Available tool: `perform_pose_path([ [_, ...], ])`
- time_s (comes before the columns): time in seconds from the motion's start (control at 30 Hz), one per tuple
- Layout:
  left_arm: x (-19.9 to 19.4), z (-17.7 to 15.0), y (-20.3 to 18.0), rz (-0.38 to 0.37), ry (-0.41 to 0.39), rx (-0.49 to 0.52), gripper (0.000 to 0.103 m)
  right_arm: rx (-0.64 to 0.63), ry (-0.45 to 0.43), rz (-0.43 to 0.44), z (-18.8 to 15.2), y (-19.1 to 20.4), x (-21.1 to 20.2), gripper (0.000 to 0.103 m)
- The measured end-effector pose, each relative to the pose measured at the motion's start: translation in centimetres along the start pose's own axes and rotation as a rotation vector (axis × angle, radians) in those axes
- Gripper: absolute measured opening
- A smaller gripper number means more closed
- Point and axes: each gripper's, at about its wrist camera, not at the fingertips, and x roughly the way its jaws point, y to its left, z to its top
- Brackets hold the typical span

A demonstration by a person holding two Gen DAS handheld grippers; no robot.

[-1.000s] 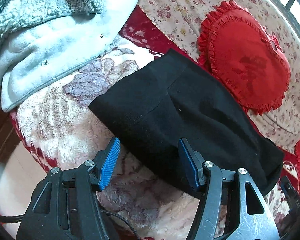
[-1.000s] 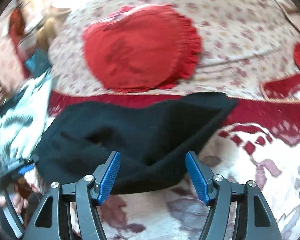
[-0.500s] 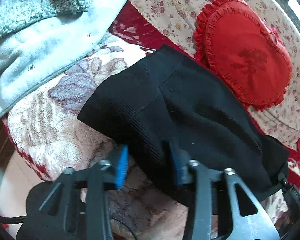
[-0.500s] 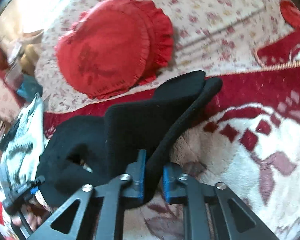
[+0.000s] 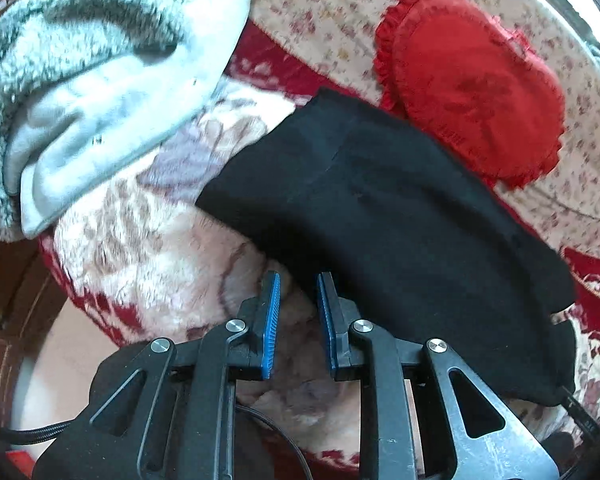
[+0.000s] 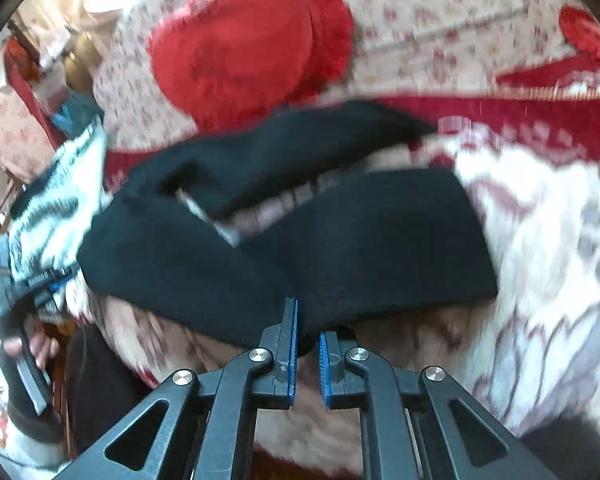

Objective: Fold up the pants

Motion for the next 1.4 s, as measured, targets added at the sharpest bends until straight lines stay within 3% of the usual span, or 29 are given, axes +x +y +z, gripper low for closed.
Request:
perform_pose_path([
  [0.07, 0.1, -0.1, 0.5, 0.008, 0.006, -0.010, 0.018, 0.024, 0.009, 0.015, 0.0, -0.7, -0.6, 0.012],
  [0.2, -1.0, 0.1, 0.8, 0.023, -0.029, -0.003, 0.018, -0.021, -0.069, 0.064, 1.3, -0.2, -4.8, 0.023],
  [0.27, -1.6, 0.4, 0.7, 0.030, -0.051, 0.000, 0.018, -0.033, -0.133, 0.077, 2.6, 0.4, -6.5, 0.039],
  [0.37, -2.3, 0.8, 0.1, 0.033, -0.075, 0.012, 0.018, -0.020, -0.203, 0.064, 4.6, 1.0, -6.2, 0.047],
  [0.43, -2.3, 0.9, -0.6, 0.029, -0.076, 0.027, 0.018, 0.021, -0.175, 0.093, 6.6, 1.3, -3.5, 0.047],
  [0.63, -1.0, 1.2, -2.7, 0.033, -0.055, 0.083, 0.018, 0.090, 0.039, 0.138, 9.4, 2.1, 6.2, 0.047],
  [0.77, 0.1, 1.6, -3.3, 0.035, -0.042, 0.087, 0.018, 0.100, -0.020, 0.151, 11.7, 2.2, 7.8, 0.045],
  [0.87, 0.7, 1.7, -3.8, 0.039, -0.030, 0.085, 0.018, 0.058, -0.082, 0.092, 15.2, 2.9, 9.1, 0.026],
  [0.93, 0.9, 1.7, -4.1, 0.050, -0.026, 0.092, 0.018, 0.030, -0.142, 0.023, 17.5, 3.1, 9.4, 0.024],
  [0.97, 1.0, 1.7, -4.3, 0.054, -0.025, 0.098, 0.018, 0.029, -0.150, 0.009, 18.4, 2.9, 9.6, 0.024],
  [1.03, 1.0, 1.6, -4.4, 0.059, -0.026, 0.110, 0.018, 0.051, -0.092, 0.060, 19.4, 2.1, 9.7, 0.024],
  [1.13, 1.4, 1.6, -4.3, 0.054, -0.023, 0.111, 0.018, 0.031, -0.081, 0.108, 18.4, 0.6, 6.7, 0.028],
  [1.17, 1.6, 1.6, -4.3, 0.052, -0.020, 0.109, 0.018, 0.009, -0.081, 0.088, 17.2, -0.4, 5.1, 0.035],
  [1.3, 2.0, 1.4, -4.1, 0.046, -0.016, 0.102, 0.026, -0.038, -0.065, -0.087, 12.4, -3.9, 1.2, 0.041],
  [1.4, 2.0, 1.3, -4.1, 0.048, -0.015, 0.095, 0.026, -0.039, -0.037, -0.127, 10.5, -6.0, 0.8, 0.045],
])
